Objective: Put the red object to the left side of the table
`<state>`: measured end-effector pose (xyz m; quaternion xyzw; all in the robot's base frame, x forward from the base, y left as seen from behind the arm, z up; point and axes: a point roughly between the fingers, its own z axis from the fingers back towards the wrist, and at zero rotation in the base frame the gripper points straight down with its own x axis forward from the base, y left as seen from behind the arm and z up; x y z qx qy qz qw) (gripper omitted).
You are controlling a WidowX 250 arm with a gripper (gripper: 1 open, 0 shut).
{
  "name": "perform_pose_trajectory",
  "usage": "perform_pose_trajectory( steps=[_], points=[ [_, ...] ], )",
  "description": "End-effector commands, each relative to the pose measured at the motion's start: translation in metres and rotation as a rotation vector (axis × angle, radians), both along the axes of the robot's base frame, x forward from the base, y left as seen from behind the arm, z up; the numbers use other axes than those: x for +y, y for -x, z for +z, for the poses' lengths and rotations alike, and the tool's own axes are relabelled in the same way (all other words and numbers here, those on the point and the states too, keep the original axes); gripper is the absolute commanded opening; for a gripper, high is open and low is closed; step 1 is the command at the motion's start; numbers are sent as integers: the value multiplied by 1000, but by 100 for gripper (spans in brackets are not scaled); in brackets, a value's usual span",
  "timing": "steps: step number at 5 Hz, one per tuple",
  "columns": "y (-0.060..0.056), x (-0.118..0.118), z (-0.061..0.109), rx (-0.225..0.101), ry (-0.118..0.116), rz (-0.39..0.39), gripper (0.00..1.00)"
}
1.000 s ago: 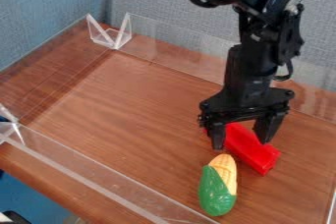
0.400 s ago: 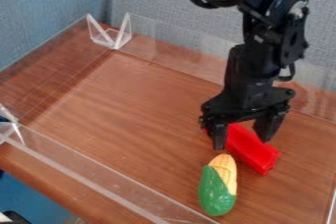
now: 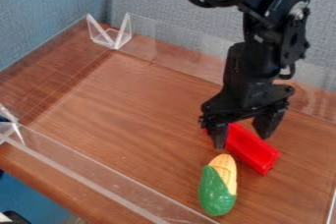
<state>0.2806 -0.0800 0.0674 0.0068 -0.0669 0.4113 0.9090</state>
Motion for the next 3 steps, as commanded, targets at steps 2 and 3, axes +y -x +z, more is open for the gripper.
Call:
perform_pose_trajectory(
  steps=[2, 3],
  points=[
    [-6, -6, -2, -36, 16, -2, 100],
    [-8, -7, -15, -25, 18, 5, 100]
  ],
)
